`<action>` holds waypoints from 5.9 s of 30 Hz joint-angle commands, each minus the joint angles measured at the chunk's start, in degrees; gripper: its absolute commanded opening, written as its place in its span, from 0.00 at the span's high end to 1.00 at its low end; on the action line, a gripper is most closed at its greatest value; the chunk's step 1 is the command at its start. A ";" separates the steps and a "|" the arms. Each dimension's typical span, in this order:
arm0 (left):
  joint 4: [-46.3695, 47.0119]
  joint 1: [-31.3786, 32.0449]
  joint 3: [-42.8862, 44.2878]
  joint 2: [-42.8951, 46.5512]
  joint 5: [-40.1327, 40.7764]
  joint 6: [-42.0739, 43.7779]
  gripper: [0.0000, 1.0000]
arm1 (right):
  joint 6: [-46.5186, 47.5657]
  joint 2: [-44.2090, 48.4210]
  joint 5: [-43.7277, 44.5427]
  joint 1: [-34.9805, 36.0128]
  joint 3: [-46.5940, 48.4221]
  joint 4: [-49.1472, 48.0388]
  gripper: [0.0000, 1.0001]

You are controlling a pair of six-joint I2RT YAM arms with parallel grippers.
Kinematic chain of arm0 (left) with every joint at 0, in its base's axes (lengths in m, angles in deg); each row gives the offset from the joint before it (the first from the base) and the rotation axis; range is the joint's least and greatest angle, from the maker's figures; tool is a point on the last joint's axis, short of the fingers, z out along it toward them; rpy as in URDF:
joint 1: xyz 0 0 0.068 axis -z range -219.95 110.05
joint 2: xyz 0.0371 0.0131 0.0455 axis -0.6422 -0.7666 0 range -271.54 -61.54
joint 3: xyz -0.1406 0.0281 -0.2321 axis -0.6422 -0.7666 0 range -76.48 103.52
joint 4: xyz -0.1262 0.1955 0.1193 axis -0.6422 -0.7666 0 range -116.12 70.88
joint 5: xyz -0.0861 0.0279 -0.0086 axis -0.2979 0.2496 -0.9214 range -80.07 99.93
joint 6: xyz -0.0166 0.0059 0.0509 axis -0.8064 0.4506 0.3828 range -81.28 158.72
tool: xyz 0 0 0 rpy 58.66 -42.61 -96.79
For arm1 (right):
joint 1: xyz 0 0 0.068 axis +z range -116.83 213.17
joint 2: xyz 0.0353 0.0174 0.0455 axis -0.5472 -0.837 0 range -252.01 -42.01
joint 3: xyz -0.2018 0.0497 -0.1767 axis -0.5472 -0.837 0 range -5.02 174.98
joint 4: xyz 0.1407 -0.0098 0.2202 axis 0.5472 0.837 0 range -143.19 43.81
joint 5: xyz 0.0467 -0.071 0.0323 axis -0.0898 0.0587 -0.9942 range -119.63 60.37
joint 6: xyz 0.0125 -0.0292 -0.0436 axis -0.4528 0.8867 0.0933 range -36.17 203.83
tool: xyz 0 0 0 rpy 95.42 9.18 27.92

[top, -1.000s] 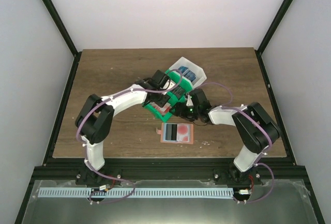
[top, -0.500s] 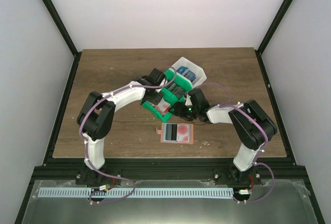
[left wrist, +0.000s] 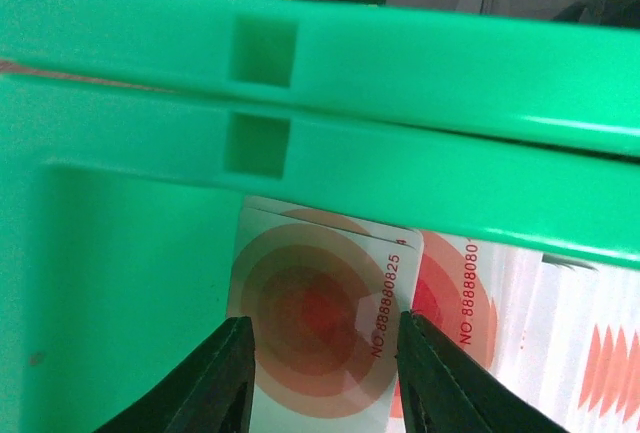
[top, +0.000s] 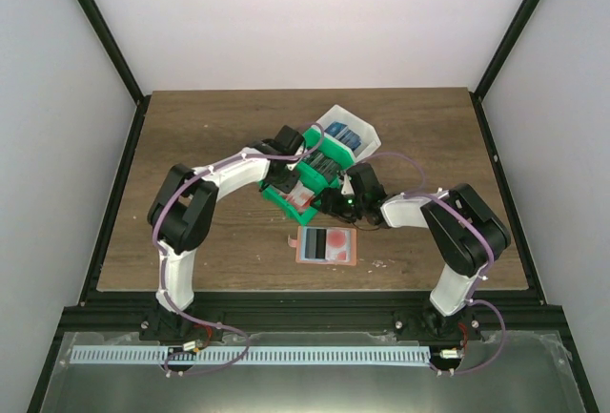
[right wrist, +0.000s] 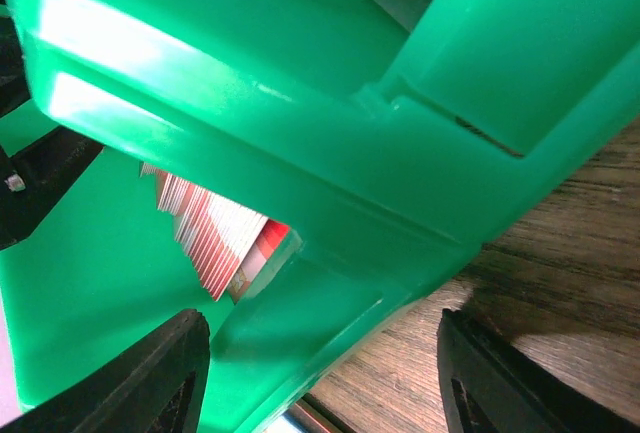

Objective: Put the credit cards into the card holder
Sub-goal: Pick up the credit card from the storage box.

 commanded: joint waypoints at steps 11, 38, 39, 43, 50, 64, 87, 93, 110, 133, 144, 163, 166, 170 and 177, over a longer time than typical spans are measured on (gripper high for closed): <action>-1.41 -2.23 1.55 -2.06 -2.73 0.94 0.60 | 0.66 -0.09 1.35 0.65 0.07 0.77 0.36; -1.41 -2.33 3.10 -0.21 0.16 1.65 0.76 | 3.43 -1.81 4.15 0.84 2.93 5.60 0.43; -1.41 -2.32 3.20 -0.10 0.39 1.67 0.76 | 3.56 -1.76 4.25 0.84 3.01 5.72 0.43; -1.24 -2.32 3.23 0.32 0.90 1.73 0.77 | 3.64 -1.12 3.61 0.92 2.72 4.46 0.43; -1.06 -2.31 3.29 0.63 0.86 1.84 0.79 | 3.47 0.44 -3.81 1.45 1.06 -4.21 0.38; 0.22 -2.36 2.62 1.18 2.91 1.82 0.83 | -4.49 -5.49 7.21 5.67 6.93 0.98 0.36; 4.68 -2.37 -0.89 1.60 13.02 3.95 0.85 | -7.24 -7.17 14.91 6.39 7.55 6.56 0.41; 4.96 -2.36 -1.30 0.72 14.55 4.78 0.84 | -7.00 -7.43 14.37 6.42 7.42 6.25 0.41; 7.50 -0.89 -4.04 -0.31 19.89 7.13 0.82 | -6.48 -7.74 13.47 6.37 7.34 5.74 0.41; 9.90 0.72 -3.89 -0.82 23.77 8.19 0.91 | -6.39 -7.58 12.85 6.37 6.87 5.15 0.41; 4.75 0.19 -0.28 7.42 12.69 6.98 1.00 | -3.53 -3.44 10.07 6.38 8.23 4.07 0.38; 17.02 -1.82 -18.19 43.37 -37.28 -24.19 1.00 | 5.66 32.10 -11.46 2.68 -5.22 -3.36 0.18; 24.00 -1.97 -22.26 47.36 -47.20 -32.63 1.00 | 1.78 37.68 -17.63 2.64 -7.91 -10.11 0.17; 37.09 -2.03 -28.01 50.68 -57.68 -44.55 1.00 | -4.25 39.01 -20.48 2.60 -8.29 -13.56 0.20; 50.45 -1.97 -35.13 54.34 -62.71 -59.86 1.00 | -13.66 38.12 -24.43 2.90 -10.13 -24.69 0.44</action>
